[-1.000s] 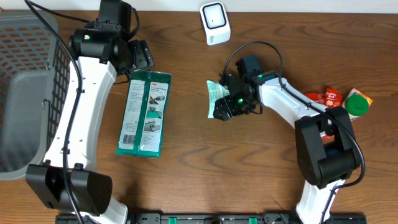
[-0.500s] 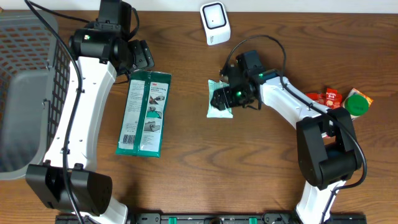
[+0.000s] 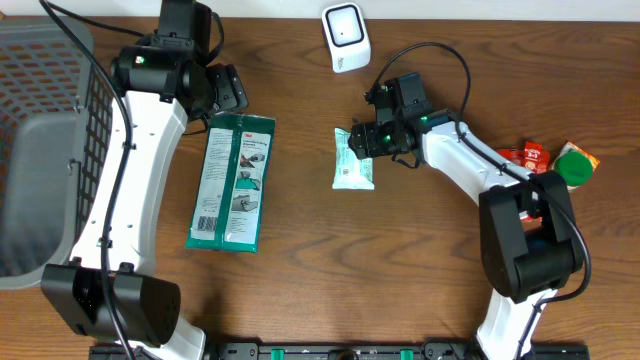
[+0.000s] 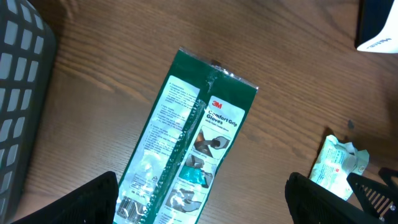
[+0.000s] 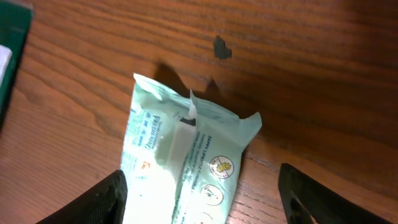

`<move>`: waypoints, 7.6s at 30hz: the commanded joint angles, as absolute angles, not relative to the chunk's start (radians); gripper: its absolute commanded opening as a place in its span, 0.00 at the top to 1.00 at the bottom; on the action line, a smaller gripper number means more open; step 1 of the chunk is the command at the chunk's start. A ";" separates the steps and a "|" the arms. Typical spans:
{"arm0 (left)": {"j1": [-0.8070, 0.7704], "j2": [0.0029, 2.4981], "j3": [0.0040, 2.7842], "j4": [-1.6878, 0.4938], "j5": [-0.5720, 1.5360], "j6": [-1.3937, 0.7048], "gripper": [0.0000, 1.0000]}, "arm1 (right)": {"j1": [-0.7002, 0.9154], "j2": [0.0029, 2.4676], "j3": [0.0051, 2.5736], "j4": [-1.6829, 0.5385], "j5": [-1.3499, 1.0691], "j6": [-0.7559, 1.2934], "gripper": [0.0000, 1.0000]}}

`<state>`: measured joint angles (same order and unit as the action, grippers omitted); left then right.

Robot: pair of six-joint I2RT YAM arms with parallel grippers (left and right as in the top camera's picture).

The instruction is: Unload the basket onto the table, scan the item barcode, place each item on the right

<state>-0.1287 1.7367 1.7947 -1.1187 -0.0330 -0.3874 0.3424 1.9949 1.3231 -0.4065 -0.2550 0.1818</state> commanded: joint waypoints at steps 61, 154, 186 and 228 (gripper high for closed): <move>-0.125 1.727 1.799 -1.121 -0.046 -0.374 0.14 | 0.397 1.743 1.333 -0.730 0.452 0.080 0.99; -0.125 1.727 1.799 -1.121 -0.046 -0.374 0.14 | 0.749 2.008 1.118 -0.549 1.052 0.168 0.97; -0.125 1.727 1.799 -1.121 -0.046 -0.374 0.14 | 0.345 1.795 1.295 -0.812 0.016 0.168 0.99; -0.125 1.727 1.799 -1.121 -0.046 -0.374 0.14 | 0.366 1.892 1.213 -0.598 -0.028 0.213 0.99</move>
<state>-0.1287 1.7367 1.7947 -1.1187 -0.0330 -0.3874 0.3531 1.8519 1.2053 -0.6014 -0.0269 0.1967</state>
